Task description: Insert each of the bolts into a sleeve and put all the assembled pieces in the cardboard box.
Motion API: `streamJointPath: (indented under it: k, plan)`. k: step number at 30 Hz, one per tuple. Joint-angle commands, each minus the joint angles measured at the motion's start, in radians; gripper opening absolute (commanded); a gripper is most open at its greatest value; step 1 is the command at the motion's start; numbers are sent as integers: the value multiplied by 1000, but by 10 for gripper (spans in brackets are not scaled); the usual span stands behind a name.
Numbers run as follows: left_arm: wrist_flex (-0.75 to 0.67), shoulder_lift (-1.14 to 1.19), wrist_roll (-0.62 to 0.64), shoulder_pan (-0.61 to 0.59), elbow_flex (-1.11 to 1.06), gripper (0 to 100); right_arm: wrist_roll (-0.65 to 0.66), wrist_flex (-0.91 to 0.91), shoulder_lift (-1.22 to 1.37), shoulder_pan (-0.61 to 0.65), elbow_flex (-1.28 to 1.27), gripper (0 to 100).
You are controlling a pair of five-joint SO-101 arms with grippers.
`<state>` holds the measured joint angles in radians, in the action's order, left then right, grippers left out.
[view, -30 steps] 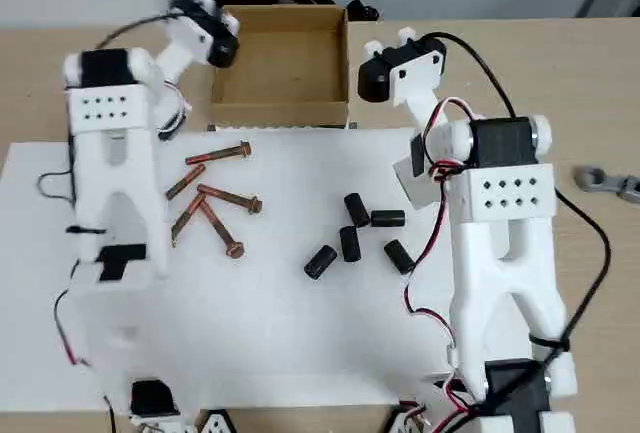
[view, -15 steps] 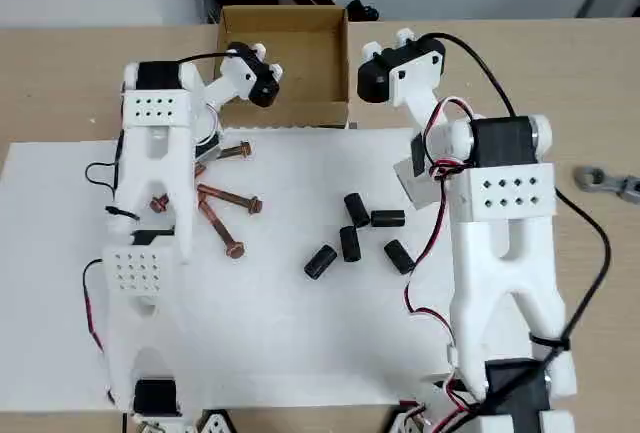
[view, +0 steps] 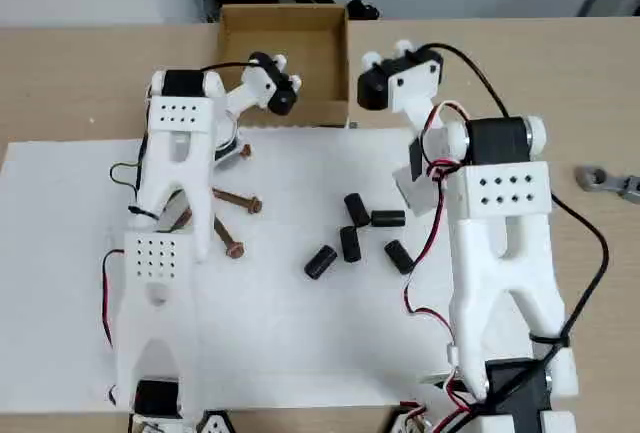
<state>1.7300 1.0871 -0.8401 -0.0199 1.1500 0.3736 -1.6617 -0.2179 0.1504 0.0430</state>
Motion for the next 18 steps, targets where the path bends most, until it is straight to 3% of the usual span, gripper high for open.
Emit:
streamJointPath:
  k: [1, 8, 12, 18]
  plan:
    - [21, 31, -6, 6, 67, 104, -12, 4, -7, -12, 3, 7]
    - [21, 95, -6, 6, 96, 98, -14, 16, -12, -12, 2, 6]
    - [21, 94, -6, 6, 93, 0, -14, 16, -12, -12, 2, 6]
    - [21, 92, -5, 5, 93, 5, -14, 16, -5, -12, 2, 6]
